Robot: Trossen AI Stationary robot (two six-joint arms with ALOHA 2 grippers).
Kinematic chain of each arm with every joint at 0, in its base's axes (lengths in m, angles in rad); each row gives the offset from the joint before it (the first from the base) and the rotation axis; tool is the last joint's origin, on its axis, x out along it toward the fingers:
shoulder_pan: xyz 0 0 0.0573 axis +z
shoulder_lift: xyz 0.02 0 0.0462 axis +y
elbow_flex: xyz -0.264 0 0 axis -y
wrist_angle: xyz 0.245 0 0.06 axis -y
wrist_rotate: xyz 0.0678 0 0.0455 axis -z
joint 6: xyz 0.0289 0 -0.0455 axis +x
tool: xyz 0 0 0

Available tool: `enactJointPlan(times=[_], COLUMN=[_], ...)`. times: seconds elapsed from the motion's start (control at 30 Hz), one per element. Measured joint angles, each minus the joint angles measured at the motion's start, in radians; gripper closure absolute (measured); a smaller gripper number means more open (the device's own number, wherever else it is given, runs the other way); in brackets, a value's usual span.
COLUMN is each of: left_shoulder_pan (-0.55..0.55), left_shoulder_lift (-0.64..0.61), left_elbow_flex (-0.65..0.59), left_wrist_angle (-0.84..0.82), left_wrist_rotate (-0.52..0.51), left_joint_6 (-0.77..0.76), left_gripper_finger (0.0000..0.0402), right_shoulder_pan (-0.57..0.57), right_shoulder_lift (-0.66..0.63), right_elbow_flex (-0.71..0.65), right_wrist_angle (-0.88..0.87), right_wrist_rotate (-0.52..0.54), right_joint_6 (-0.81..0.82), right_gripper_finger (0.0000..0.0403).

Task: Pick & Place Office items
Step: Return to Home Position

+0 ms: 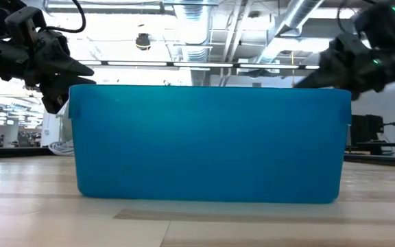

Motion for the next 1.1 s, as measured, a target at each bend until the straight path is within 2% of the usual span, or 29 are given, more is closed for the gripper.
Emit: enactJointPlan(times=[0.13, 0.27, 0.43, 0.6, 0.8, 0.97, 1.1], left_shoulder_pan=[0.0, 0.0, 0.0, 0.0, 0.0, 0.0, 0.0], left_shoulder_lift=[0.0, 0.0, 0.0, 0.0, 0.0, 0.0, 0.0], left_elbow_flex=[0.0, 0.0, 0.0, 0.0, 0.0, 0.0, 0.0], left_wrist_angle=[0.001, 0.002, 0.002, 0.002, 0.001, 0.001, 0.001], left_wrist_rotate=[0.0, -0.001, -0.001, -0.001, 0.0, 0.0, 0.0], left_joint_6=[0.0, 0.0, 0.0, 0.0, 0.0, 0.0, 0.0], left_gripper_finger=[0.0302, 0.0302, 0.0302, 0.0302, 0.0302, 0.0302, 0.0302], right_shoulder_pan=[0.02, 0.032, 0.03, 0.038, 0.057, 0.059, 0.058], right_shoulder_lift=[-0.132, -0.243, -0.38, -0.532, -0.598, -0.652, -0.711], right_elbow_flex=[-0.094, -0.094, -0.094, -0.095, -0.095, -0.095, -0.095], right_wrist_angle=[-0.009, -0.069, -0.158, -0.348, -0.352, -0.351, -0.351], right_wrist_rotate=[-0.003, 0.055, 0.057, 0.052, 0.04, 0.044, 0.035], right_joint_6=[0.018, 0.011, -0.12, -0.269, -0.519, -0.473, -0.508], right_gripper_finger=[0.0101, 0.0101, 0.0101, 0.0101, 0.0101, 0.0101, 0.0101])
